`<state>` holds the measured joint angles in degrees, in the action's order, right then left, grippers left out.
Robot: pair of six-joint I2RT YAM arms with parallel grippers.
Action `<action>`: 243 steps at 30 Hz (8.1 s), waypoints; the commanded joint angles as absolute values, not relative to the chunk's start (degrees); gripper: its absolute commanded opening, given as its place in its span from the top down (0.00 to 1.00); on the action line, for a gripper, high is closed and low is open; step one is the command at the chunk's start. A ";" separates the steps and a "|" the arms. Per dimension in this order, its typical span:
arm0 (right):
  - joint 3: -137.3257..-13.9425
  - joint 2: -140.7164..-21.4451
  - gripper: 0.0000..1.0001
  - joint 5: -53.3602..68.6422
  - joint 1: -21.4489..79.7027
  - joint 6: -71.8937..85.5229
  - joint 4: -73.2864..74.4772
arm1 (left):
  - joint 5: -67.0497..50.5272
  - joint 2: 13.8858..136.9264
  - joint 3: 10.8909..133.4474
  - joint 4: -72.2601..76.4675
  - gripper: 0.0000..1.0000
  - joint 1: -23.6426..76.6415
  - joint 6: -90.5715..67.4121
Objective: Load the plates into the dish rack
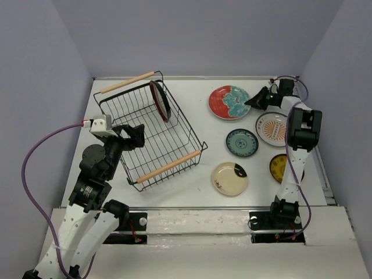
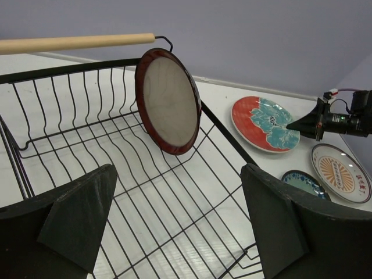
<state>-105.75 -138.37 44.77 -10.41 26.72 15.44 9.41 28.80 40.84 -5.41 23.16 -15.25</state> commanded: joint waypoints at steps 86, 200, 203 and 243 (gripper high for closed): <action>-79.62 -73.56 0.93 22.35 35.60 37.62 0.62 | -38.35 34.10 35.76 18.84 0.01 5.10 -38.28; -37.37 -48.26 0.93 -0.44 23.03 36.91 15.72 | 7.82 24.52 40.61 -2.46 0.01 21.36 -15.38; -32.79 -45.36 0.68 -0.44 21.71 39.54 19.94 | 6.95 24.43 40.69 -2.29 0.01 21.27 -15.21; -25.48 -42.47 0.44 -5.04 21.71 47.98 28.64 | 6.86 23.12 40.43 -1.85 0.01 21.45 -15.03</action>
